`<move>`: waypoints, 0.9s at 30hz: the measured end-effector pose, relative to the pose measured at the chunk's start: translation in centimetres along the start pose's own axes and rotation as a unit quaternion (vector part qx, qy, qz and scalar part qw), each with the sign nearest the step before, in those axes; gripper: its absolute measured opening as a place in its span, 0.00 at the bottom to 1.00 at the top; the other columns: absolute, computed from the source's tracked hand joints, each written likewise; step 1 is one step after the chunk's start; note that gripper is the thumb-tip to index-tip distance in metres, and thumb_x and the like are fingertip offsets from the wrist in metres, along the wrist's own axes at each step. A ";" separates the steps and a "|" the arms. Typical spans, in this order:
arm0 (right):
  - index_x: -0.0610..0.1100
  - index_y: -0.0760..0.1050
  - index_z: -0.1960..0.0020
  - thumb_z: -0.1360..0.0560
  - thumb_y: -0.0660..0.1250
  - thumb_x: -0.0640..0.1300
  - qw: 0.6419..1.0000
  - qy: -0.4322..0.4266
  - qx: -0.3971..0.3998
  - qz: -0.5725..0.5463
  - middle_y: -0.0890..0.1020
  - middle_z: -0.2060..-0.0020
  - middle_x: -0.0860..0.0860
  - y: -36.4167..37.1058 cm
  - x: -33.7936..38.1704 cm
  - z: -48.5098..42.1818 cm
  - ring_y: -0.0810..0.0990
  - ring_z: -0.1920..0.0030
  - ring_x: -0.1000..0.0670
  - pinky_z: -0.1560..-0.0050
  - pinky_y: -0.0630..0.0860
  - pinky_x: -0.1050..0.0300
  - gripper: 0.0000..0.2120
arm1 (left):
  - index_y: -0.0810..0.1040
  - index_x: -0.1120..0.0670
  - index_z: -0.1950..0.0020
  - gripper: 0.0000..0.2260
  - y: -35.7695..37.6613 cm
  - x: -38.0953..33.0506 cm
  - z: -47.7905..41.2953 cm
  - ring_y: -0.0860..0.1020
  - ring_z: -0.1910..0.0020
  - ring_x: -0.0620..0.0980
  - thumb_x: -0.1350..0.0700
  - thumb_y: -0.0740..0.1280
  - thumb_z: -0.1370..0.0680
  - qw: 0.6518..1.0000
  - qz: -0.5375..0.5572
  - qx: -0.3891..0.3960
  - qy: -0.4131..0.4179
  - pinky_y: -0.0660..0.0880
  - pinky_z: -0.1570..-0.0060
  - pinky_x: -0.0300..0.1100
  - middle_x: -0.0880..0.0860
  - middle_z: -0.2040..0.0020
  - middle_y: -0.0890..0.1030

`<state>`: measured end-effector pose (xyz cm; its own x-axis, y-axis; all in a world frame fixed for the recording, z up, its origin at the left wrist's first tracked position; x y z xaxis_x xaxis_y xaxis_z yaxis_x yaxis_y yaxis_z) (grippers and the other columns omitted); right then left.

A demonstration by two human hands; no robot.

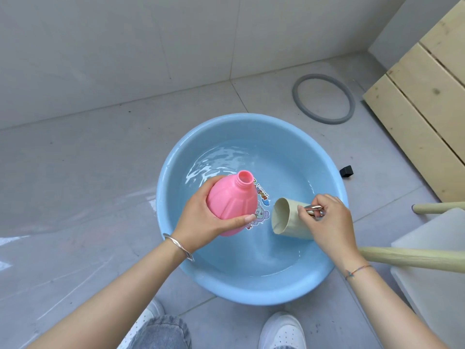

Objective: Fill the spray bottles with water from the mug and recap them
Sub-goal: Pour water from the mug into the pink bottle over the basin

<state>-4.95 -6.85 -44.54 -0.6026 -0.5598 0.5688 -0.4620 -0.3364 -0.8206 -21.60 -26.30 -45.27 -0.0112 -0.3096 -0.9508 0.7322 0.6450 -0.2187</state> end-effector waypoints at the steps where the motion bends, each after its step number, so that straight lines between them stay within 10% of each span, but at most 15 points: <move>1: 0.46 0.63 0.71 0.31 0.73 0.39 1.000 0.002 -0.001 -0.001 0.68 0.73 0.52 0.0 -0.1 0.0 0.68 0.64 0.47 0.64 0.57 0.57 0.20 | 0.72 0.40 0.39 0.38 0.0 0.0 0.0 0.78 0.46 0.38 0.36 0.79 0.47 1.000 -0.002 -0.002 -0.001 0.75 0.47 0.36 0.37 0.45 0.79; 10: 0.48 0.61 0.71 0.30 0.73 0.39 1.000 0.005 -0.001 -0.018 0.67 0.73 0.53 0.4 0.6 -0.1 0.67 0.64 0.48 0.64 0.57 0.55 0.21 | 0.73 0.40 0.39 0.38 0.0 0.3 0.0 0.79 0.46 0.39 0.36 0.79 0.47 1.000 0.000 -0.004 -0.009 0.77 0.47 0.39 0.38 0.45 0.79; 18: 0.35 0.65 0.67 0.28 0.72 0.40 0.954 0.141 -0.057 -0.258 0.69 0.74 0.52 -2.9 0.1 0.1 0.69 0.69 0.54 0.73 0.59 0.67 0.18 | 0.73 0.40 0.39 0.38 -0.2 0.1 0.2 0.78 0.47 0.38 0.37 0.79 0.47 1.000 0.001 -0.003 -0.005 0.75 0.49 0.33 0.38 0.45 0.80; 27: 0.46 0.65 0.69 0.26 0.69 0.37 0.917 0.087 -0.119 -0.370 0.68 0.81 0.60 -7.1 4.6 0.0 0.70 0.74 0.62 0.64 0.67 0.70 0.18 | 0.72 0.39 0.40 0.36 0.1 -0.4 0.4 0.78 0.46 0.39 0.37 0.79 0.46 0.999 -0.037 0.004 0.022 0.77 0.44 0.42 0.36 0.45 0.78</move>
<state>-4.44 -7.10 -36.09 -0.1529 -0.1082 0.9823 -0.9027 -0.3892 -0.1834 -21.23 -26.34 -44.79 -0.0949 -0.3259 -0.9406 0.7334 0.6160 -0.2874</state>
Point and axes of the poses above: each hand's wrist, its own z-axis away from the middle knuckle, its own y-axis out of the palm, x = y × z, the point moved 4 cm from there along -z, towards the middle knuckle
